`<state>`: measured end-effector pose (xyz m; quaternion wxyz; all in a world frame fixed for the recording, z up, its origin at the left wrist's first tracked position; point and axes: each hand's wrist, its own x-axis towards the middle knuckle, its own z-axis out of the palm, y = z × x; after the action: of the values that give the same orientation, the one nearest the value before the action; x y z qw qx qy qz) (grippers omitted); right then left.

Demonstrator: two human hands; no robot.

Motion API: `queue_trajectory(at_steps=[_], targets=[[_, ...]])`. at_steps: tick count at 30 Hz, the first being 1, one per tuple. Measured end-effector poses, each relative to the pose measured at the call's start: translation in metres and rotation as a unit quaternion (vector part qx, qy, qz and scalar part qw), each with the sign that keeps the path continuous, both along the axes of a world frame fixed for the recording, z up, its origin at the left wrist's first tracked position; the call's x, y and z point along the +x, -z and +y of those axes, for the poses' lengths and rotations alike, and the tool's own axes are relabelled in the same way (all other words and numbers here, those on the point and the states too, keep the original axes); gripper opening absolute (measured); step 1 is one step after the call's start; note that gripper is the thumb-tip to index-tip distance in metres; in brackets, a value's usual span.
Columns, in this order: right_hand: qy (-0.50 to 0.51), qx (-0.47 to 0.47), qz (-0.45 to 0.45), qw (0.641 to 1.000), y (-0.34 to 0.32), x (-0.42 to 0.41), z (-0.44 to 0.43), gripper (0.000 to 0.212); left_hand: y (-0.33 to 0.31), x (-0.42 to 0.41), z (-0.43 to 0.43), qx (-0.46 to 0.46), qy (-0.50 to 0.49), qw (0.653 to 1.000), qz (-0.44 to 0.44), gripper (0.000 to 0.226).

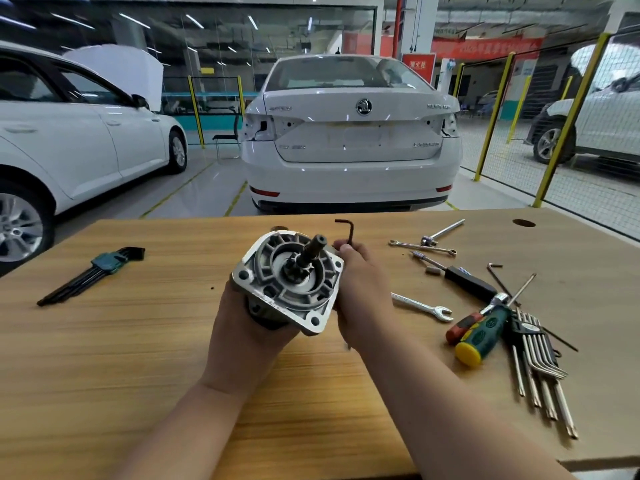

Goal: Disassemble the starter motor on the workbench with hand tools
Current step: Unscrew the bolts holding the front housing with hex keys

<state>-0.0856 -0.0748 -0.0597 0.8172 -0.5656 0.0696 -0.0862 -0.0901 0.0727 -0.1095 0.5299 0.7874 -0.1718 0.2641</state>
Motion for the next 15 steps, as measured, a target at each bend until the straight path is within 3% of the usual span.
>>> queue_trajectory(at_steps=[6,10,15], targets=[[-0.125,0.097,0.031,0.987,0.009,0.006,-0.003,0.056,0.005,0.01,0.0,0.047,0.002,0.999,-0.01,0.078],[-0.131,0.116,-0.039,0.984,0.02,0.005,-0.014,0.032,0.001,0.005,0.0,0.141,0.025,0.986,-0.089,0.074],[-0.097,0.073,-0.107,0.987,0.023,0.004,-0.021,0.025,0.002,0.007,0.015,0.175,0.152,0.971,0.058,0.082]])
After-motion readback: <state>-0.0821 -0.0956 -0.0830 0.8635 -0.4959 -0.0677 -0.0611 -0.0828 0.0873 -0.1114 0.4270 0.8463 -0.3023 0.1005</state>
